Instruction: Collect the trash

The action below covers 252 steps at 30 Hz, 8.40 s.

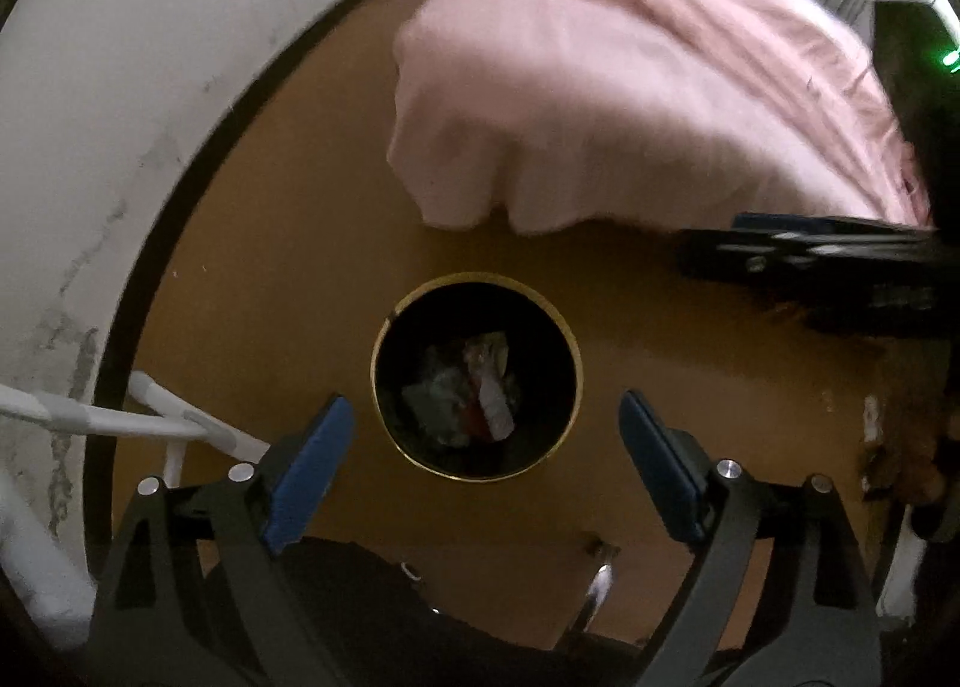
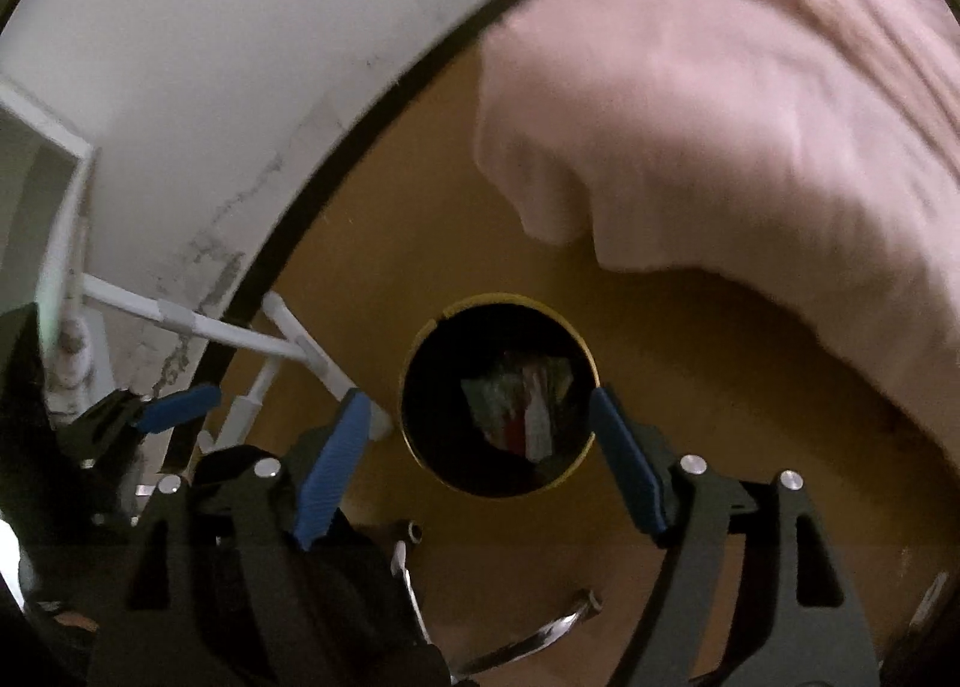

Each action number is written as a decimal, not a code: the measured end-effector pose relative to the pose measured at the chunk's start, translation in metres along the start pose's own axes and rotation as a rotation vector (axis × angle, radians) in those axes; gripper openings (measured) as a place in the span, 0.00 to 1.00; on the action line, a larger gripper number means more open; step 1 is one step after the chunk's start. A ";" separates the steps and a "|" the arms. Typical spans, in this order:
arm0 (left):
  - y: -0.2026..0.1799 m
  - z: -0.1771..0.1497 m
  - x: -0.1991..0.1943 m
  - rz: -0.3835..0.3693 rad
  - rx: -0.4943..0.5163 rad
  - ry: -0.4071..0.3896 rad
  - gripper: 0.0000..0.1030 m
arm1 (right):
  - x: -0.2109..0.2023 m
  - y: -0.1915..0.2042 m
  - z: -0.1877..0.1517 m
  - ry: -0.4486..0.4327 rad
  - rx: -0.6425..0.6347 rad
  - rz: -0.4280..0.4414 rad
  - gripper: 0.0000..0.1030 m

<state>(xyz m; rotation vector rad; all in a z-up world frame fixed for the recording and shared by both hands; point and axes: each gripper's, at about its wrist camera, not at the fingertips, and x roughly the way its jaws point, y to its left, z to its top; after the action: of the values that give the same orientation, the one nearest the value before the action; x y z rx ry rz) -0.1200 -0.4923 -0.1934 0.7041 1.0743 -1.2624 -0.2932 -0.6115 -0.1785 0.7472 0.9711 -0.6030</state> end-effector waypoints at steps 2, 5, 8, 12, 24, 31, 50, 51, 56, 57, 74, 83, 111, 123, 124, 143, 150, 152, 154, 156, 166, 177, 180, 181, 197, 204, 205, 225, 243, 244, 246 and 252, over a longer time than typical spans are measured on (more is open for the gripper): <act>0.006 -0.003 -0.046 -0.009 -0.015 -0.079 0.89 | -0.023 0.021 0.006 -0.048 -0.056 0.006 0.74; 0.037 -0.022 -0.121 0.044 -0.078 -0.203 0.90 | -0.052 0.078 0.015 -0.118 -0.180 0.043 0.76; 0.082 -0.052 -0.174 0.144 -0.169 -0.284 0.90 | -0.065 0.152 0.021 -0.145 -0.332 0.109 0.76; 0.168 -0.120 -0.239 0.315 -0.377 -0.337 0.90 | -0.059 0.271 0.019 -0.116 -0.551 0.247 0.76; 0.340 -0.347 -0.355 0.593 -0.888 -0.314 0.90 | 0.012 0.633 -0.057 0.111 -1.086 0.477 0.76; 0.365 -0.371 -0.365 0.605 -0.904 -0.322 0.90 | 0.058 0.731 -0.077 0.147 -1.175 0.417 0.74; 0.482 -0.292 -0.314 0.498 -0.783 -0.211 0.90 | 0.003 0.636 -0.040 0.087 -1.114 0.364 0.43; 0.487 -0.290 -0.310 0.501 -0.784 -0.197 0.90 | 0.001 0.629 -0.038 0.082 -1.109 0.360 0.43; 0.495 -0.285 -0.301 0.558 -0.792 -0.164 0.67 | -0.009 0.603 -0.030 0.062 -1.079 0.354 0.43; 0.494 -0.283 -0.301 0.570 -0.786 -0.165 0.49 | -0.012 0.597 -0.028 0.055 -1.071 0.352 0.43; 0.260 -0.152 -0.290 0.521 -0.407 -0.353 0.09 | -0.056 0.325 0.026 -0.090 -0.648 0.215 0.43; 0.083 -0.053 -0.196 0.151 -0.128 -0.373 0.09 | -0.043 0.125 0.014 -0.079 -0.347 0.031 0.43; 0.017 -0.026 0.092 -0.041 -0.026 0.080 0.09 | 0.166 -0.022 -0.043 0.305 -0.171 -0.011 0.44; 0.013 -0.021 0.090 -0.048 -0.017 0.086 0.09 | 0.147 -0.028 -0.030 0.248 -0.126 -0.011 0.66; 0.013 -0.020 0.091 -0.050 -0.015 0.088 0.09 | 0.143 -0.031 -0.029 0.238 -0.114 -0.011 0.66; -0.015 0.005 0.075 -0.025 0.087 0.072 0.77 | 0.050 -0.066 -0.020 0.056 0.040 0.015 0.69; -0.013 0.005 -0.001 0.066 0.084 -0.079 0.88 | -0.006 -0.022 0.001 -0.054 -0.057 -0.009 0.74; -0.006 0.001 -0.043 0.084 0.074 -0.158 0.90 | -0.029 0.004 0.010 -0.105 -0.114 -0.004 0.76; 0.009 -0.012 -0.097 0.151 0.048 -0.264 0.94 | -0.052 0.037 0.019 -0.160 -0.188 0.003 0.81; 0.027 -0.027 -0.143 0.209 0.009 -0.350 0.94 | -0.074 0.081 0.026 -0.222 -0.278 0.036 0.84; 0.178 -0.189 -0.324 0.670 -0.512 -0.476 0.94 | -0.088 0.333 -0.009 -0.275 -0.702 0.314 0.91; 0.234 -0.342 -0.380 0.853 -0.897 -0.454 0.94 | -0.072 0.464 -0.079 -0.228 -0.880 0.420 0.91; 0.240 -0.363 -0.384 0.845 -0.938 -0.453 0.94 | -0.064 0.474 -0.085 -0.208 -0.888 0.404 0.91; 0.240 -0.367 -0.386 0.838 -0.939 -0.453 0.94 | -0.061 0.477 -0.087 -0.202 -0.885 0.392 0.91; 0.229 -0.371 -0.380 0.822 -0.942 -0.458 0.94 | -0.068 0.476 -0.095 -0.212 -0.909 0.378 0.91; 0.228 -0.371 -0.381 0.819 -0.941 -0.463 0.94 | -0.071 0.475 -0.096 -0.216 -0.915 0.383 0.91; 0.228 -0.371 -0.381 0.817 -0.942 -0.462 0.94 | -0.071 0.475 -0.096 -0.216 -0.915 0.384 0.91; 0.229 -0.369 -0.380 0.816 -0.937 -0.455 0.94 | -0.076 0.474 -0.097 -0.225 -0.922 0.390 0.91; 0.233 -0.369 -0.381 0.809 -0.925 -0.459 0.94 | -0.083 0.474 -0.096 -0.237 -0.928 0.398 0.91; 0.232 -0.369 -0.380 0.809 -0.923 -0.458 0.94 | -0.083 0.474 -0.096 -0.237 -0.929 0.400 0.91; 0.232 -0.369 -0.380 0.809 -0.923 -0.456 0.94 | -0.084 0.474 -0.096 -0.240 -0.929 0.401 0.91; 0.235 -0.369 -0.382 0.805 -0.920 -0.458 0.94 | -0.085 0.474 -0.098 -0.241 -0.932 0.403 0.91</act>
<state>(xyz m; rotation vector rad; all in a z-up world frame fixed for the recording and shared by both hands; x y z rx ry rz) 0.0329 0.0377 -0.0126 0.0733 0.7358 -0.1410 -0.0277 -0.2369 -0.0028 0.0169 0.7312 0.1388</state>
